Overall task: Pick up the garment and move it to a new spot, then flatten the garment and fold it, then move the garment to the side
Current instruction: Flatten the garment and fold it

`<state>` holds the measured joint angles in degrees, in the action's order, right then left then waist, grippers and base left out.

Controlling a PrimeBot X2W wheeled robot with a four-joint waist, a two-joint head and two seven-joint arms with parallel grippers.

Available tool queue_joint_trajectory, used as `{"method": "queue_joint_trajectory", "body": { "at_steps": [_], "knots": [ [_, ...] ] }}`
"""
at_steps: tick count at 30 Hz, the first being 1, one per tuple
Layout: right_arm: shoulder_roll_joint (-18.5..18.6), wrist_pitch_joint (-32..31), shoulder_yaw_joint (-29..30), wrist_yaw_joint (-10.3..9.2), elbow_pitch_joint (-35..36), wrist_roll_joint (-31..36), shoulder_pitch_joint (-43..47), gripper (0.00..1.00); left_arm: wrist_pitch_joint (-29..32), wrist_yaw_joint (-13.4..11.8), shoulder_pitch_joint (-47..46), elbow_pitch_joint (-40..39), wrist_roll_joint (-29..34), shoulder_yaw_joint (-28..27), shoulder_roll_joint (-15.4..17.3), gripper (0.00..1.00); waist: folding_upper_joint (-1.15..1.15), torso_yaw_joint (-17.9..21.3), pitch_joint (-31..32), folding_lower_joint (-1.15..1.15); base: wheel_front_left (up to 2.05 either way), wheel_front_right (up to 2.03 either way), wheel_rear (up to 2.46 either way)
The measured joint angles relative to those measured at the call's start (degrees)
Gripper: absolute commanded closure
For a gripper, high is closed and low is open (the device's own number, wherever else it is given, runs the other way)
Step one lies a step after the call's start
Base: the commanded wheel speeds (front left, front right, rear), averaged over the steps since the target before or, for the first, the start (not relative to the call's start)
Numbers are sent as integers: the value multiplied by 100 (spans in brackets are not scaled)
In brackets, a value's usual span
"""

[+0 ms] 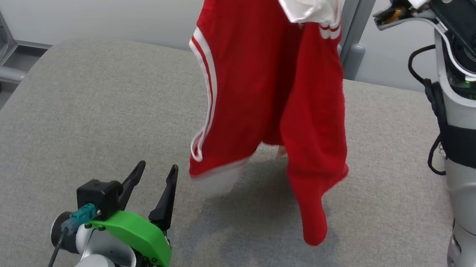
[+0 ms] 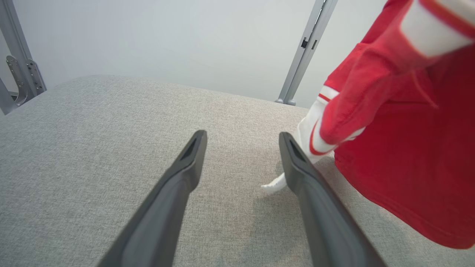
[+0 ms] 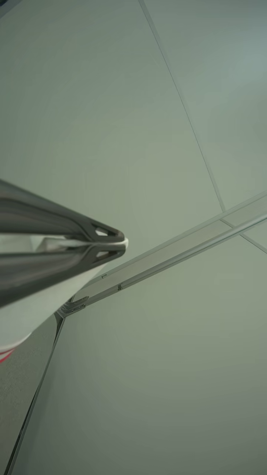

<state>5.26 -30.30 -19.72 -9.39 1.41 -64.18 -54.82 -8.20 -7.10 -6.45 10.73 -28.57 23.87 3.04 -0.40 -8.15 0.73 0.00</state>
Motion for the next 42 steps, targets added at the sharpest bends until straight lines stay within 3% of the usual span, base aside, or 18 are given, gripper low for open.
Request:
{"method": "queue_joint_trajectory", "body": {
  "at_steps": [8, 10, 17, 21, 25, 30, 34, 42],
  "knots": [
    [-42, 324, 486, 82, -643, 531, -14, 100, -19, 0, 43, -48, -1, -35, -4, 0, 0, -59, -46, 0, 0, 0, 0],
    [22, 432, 736, 142, -1171, 849, 34, 100, -26, 0, 46, -45, -1, -62, -9, 0, 0, -74, -66, 0, 0, 0, 0],
    [656, 616, 1593, 140, -2789, 2002, 1014, 100, -40, 0, 64, -86, -1, -120, -11, 0, 0, -78, -152, 0, 0, 0, 0],
    [1004, 784, 2067, 140, -3212, 2432, 1312, 100, -29, 0, 64, -171, -8, -35, -12, 0, 0, -75, -237, 0, 0, 0, 0],
    [1120, 939, 2483, 141, -3411, 2554, 1506, 100, 71, 82, 64, -243, -116, 199, -13, 0, 0, -62, -303, 0, 0, 0, 0],
    [1083, 1162, 3069, 142, -3616, 2577, 1844, 100, 472, 539, 81, -321, -430, 727, -14, 0, 0, 36, -396, 0, 0, 0, 0],
    [1051, 1415, 3613, 146, -3726, 2566, 2197, 100, 777, 593, 93, -192, -515, 864, -19, 0, 0, 167, -462, 0, 0, 0, 0],
    [372, 1739, 4306, 146, -3778, 2119, 2919, 100, 1080, 660, 213, 90, -783, 734, -15, 0, 0, 533, -589, 0, 0, 0, 0]
  ]
}}
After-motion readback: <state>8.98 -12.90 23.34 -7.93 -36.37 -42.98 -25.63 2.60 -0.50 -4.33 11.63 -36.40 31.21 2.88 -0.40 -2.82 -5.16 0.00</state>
